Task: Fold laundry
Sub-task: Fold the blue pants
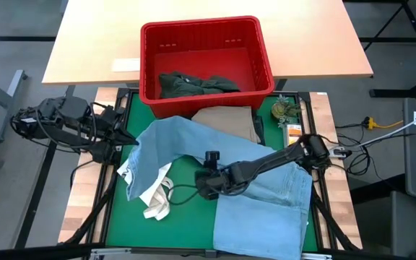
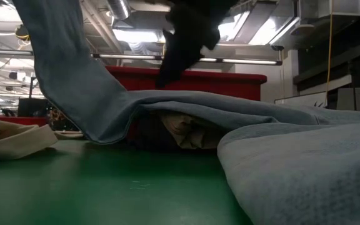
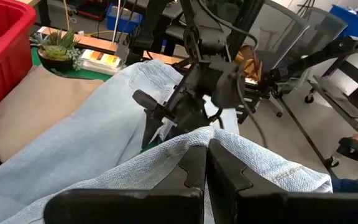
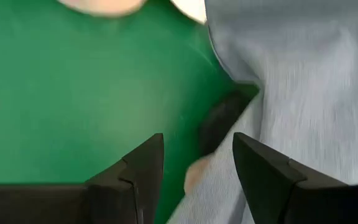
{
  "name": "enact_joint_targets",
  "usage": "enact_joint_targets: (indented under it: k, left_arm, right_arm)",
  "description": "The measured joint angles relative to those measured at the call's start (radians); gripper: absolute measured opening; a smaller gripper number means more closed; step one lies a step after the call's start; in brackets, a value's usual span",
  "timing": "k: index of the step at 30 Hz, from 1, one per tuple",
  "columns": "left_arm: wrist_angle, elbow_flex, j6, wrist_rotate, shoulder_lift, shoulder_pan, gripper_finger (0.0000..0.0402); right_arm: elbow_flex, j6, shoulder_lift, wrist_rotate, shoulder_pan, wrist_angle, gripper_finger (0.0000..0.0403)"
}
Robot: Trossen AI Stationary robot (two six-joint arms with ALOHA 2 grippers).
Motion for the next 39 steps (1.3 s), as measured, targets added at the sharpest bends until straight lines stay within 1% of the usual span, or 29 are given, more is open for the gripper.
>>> enact_joint_targets:
  k: [3,9,15,23,32,35,39]
  left_arm:
    - [0.0,0.0,0.0,0.0,0.0,0.0,0.0]
    - [-0.004,0.0,0.0,0.0,0.0,0.0,0.0]
    - [-0.004,0.0,0.0,0.001,0.0,0.0,0.0]
    - [-0.004,0.0,0.0,0.001,0.0,0.0,0.0]
    - [-0.004,0.0,0.0,0.001,0.0,0.0,0.0]
    - [-0.004,0.0,0.0,0.002,0.0,0.0,0.0]
    - [-0.004,0.0,0.0,0.007,0.0,0.0,0.0]
  right_arm:
    - [0.0,0.034,0.01,0.024,0.0,-0.037,0.0193]
    - [0.0,0.055,0.048,0.03,0.0,-0.075,0.0193]
    - [0.0,0.056,0.085,0.099,0.0,-0.083,0.0193]
    - [0.0,0.056,0.088,0.18,0.0,-0.077,0.0193]
    - [0.0,0.056,0.093,0.181,-0.02,-0.078,0.0193]
    - [0.0,0.056,0.094,0.174,-0.029,-0.084,0.0179]
    - [0.0,0.055,0.094,0.163,-0.039,-0.089,0.0134]
